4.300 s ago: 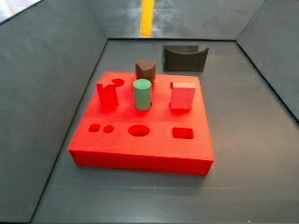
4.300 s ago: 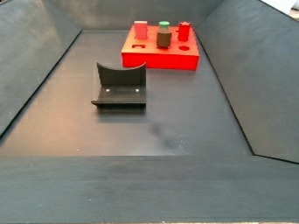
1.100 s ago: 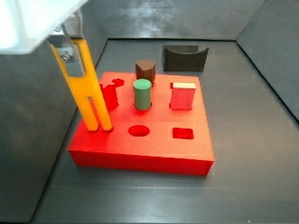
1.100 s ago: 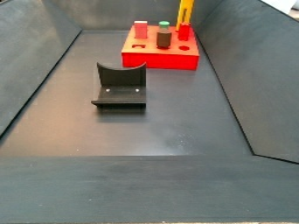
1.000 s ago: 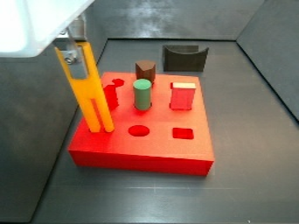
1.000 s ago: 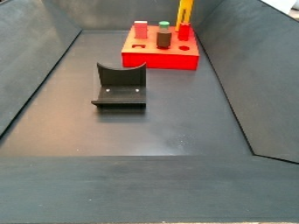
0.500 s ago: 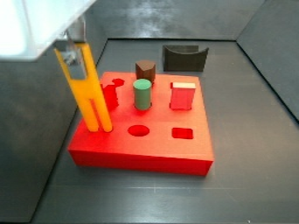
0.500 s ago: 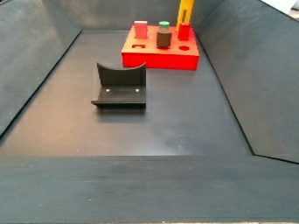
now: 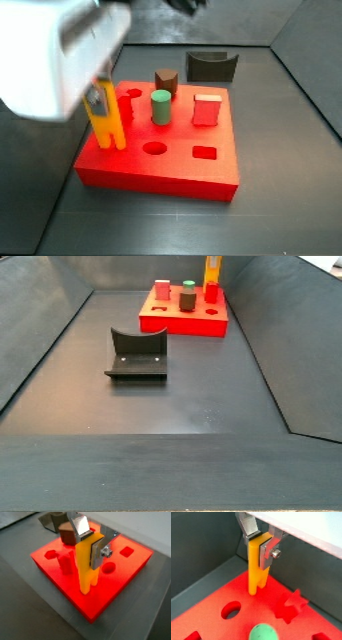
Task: Pick up the square-circle object. Move up. Rotate the square-circle object. Place the square-circle object on the fixture. Regrasp the square-circle object. Move to above the board. Insert the square-circle object.
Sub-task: Insert the square-circle object.
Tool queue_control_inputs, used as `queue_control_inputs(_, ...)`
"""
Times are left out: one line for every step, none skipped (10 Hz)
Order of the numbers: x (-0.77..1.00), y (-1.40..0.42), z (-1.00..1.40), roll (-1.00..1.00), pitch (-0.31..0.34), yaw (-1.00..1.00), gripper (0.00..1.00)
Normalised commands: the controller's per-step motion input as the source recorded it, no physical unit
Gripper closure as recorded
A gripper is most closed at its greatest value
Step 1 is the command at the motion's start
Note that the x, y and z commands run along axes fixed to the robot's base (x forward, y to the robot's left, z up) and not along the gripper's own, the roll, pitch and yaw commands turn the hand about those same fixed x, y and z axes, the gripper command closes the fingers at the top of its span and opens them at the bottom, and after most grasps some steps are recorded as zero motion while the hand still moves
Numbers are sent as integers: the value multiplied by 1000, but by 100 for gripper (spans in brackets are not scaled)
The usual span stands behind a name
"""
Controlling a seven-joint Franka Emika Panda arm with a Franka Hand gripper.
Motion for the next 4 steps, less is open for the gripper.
queue_control_inputs(317,103,-486,0,67,-260,100)
queue_control_inputs(0,123,-217,-36,0,0,100)
queue_control_inputs(0,0,0,0,-4,0,100)
queue_control_inputs(0,0,0,0,0,0,100)
